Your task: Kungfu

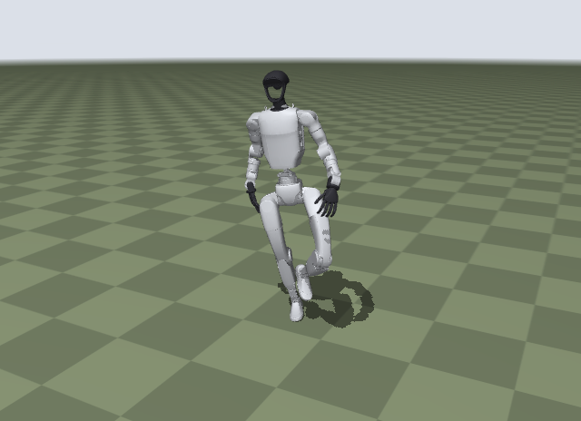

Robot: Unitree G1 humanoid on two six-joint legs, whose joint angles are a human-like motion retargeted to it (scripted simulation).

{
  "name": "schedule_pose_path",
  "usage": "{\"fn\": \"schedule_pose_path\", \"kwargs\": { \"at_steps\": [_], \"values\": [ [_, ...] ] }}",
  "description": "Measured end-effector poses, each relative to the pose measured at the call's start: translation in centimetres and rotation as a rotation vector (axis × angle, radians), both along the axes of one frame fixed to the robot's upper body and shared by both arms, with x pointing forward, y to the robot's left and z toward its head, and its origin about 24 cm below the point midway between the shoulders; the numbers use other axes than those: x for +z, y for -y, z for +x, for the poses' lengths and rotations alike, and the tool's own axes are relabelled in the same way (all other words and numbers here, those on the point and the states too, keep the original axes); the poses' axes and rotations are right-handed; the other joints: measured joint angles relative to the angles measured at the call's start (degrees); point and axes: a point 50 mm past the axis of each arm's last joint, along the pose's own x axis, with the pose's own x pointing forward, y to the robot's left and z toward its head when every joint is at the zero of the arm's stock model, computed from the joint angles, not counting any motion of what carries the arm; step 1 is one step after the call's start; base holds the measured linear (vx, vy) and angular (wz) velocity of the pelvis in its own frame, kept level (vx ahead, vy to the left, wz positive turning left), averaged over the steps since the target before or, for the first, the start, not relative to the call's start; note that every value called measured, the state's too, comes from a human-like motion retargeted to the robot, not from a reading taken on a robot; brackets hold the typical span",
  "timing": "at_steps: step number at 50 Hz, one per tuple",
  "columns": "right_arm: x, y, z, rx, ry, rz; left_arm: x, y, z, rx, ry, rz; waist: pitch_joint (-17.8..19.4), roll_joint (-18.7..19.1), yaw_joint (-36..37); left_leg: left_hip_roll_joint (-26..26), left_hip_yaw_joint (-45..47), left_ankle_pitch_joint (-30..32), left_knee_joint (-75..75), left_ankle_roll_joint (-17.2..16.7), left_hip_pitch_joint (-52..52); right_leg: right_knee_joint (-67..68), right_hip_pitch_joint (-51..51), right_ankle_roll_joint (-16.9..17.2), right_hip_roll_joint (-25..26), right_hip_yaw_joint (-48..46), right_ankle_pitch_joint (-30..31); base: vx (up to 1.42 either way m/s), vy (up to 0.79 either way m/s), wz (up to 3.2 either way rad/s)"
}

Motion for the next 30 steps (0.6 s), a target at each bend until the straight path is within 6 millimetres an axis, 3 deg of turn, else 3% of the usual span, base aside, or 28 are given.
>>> {"fn": "schedule_pose_path", "kwargs": {
  "at_steps": [3,6,10,12,14,15,17,18,20,22,23,25,27,30],
  "values": [
    [-0.2,1.2,2.1,-0.129,0.137,-0.162,4.7,4.1,8.0,-0.009,0.333,-0.204,0.8,0.9,0.5,-0.6,-0.6,1.6,-13.7,0.4,-3.6,0.3,0.4,0.8,0.9,2.4,-0.2,0.19,0.06,-0.60],
    [0.2,1.7,6.4,-0.358,0.372,-0.181,10.8,8.7,13.4,-0.040,0.645,-0.441,1.5,2.0,0.8,-2.0,-2.1,6.5,-30.5,-0.1,-5.9,0.5,1.1,1.1,1.7,5.4,-0.7,0.21,0.07,-0.99],
    [2.2,1.4,14.9,-0.635,0.740,-0.063,18.1,13.8,16.5,-0.058,0.963,-0.716,3.2,4.4,2.4,-3.4,-8.1,21.1,-55.4,-3.9,-6.2,1.1,1.8,1.1,2.5,11.3,-1.2,0.34,0.13,-1.83],
    [3.4,0.2,19.4,-0.683,0.870,0.043,20.3,15.4,16.8,-0.055,1.045,-0.825,4.9,6.0,3.6,-4.0,-15.9,26.5,-65.7,-6.5,-5.3,2.0,1.9,1.1,2.6,15.0,-1.9,0.33,0.28,-2.64],
    [4.7,-1.9,23.7,-0.673,0.940,0.191,21.3,16.8,16.7,-0.058,1.069,-0.934,7.1,7.5,4.5,-4.5,-26.6,29.6,-72.0,-6.5,-3.9,3.6,1.5,0.6,2.3,18.1,-2.9,0.23,0.37,-2.92],
    [5.4,-3.3,25.7,-0.651,0.961,0.281,21.6,17.5,16.6,-0.059,1.066,-0.986,8.3,8.1,4.8,-4.4,-32.2,31.3,-74.0,-6.2,-3.0,4.6,1.0,0.0,2.0,19.4,-3.5,0.28,0.46,-3.18],
    [6.7,-6.6,28.4,-0.591,0.956,0.474,21.3,18.6,16.2,-0.077,1.014,-1.081,11.2,9.5,5.5,-2.2,-38.4,35.3,-75.9,-8.9,0.9,7.4,0.2,-1.5,1.6,22.5,-6.0,0.40,0.55,-3.29],
    [7.3,-8.3,29.5,-0.561,0.943,0.571,21.0,19.0,16.1,-0.093,0.980,-1.125,12.7,10.5,5.4,0.1,-37.4,33.0,-76.3,-11.4,2.8,9.3,-0.7,-2.2,1.8,23.3,-7.7,0.34,0.62,-3.07],
    [8.5,-11.7,31.0,-0.512,0.899,0.743,19.9,19.9,15.7,-0.131,0.893,-1.209,14.7,11.6,5.0,2.5,-33.1,18.1,-73.3,-14.0,4.9,15.0,-4.3,-2.0,0.9,24.7,-11.7,0.29,0.65,-2.81],
    [9.2,-14.4,31.4,-0.471,0.846,0.856,17.5,20.8,15.1,-0.167,0.782,-1.260,14.9,11.4,3.8,5.0,-24.6,3.1,-68.4,-10.6,4.8,21.2,-9.2,0.2,-1.4,24.7,-14.1,0.30,0.62,-1.90],
    [9.4,-15.5,31.3,-0.446,0.825,0.898,16.1,21.1,14.8,-0.173,0.727,-1.264,14.8,13.0,1.3,5.5,-26.0,-0.8,-63.9,-9.8,1.0,23.0,-11.4,1.5,-1.3,21.3,-13.8,0.22,0.65,-0.66],
    [10.3,-16.9,31.8,-0.370,0.833,0.940,14.2,21.7,14.8,-0.182,0.634,-1.247,16.3,15.8,-2.4,5.0,-27.9,-5.4,-54.6,-8.3,-7.8,26.6,-16.5,6.1,-2.2,14.3,-11.9,0.01,0.68,-0.45],
    [11.1,-17.4,32.7,-0.302,0.871,0.932,12.9,23.1,14.6,-0.198,0.573,-1.215,18.6,14.9,-0.3,5.8,-24.1,-8.0,-50.9,-7.3,-10.3,31.3,-22.2,11.1,-4.7,9.4,-10.4,-0.18,0.62,-1.43],
    [11.2,-17.6,33.1,-0.220,0.893,0.869,12.0,23.8,14.0,-0.244,0.553,-1.166,18.8,14.6,2.4,7.7,-20.8,-12.7,-43.7,-5.5,-15.5,34.9,-29.8,12.0,-8.9,-2.2,-8.3,-0.02,0.46,-1.49]
  ]
}}
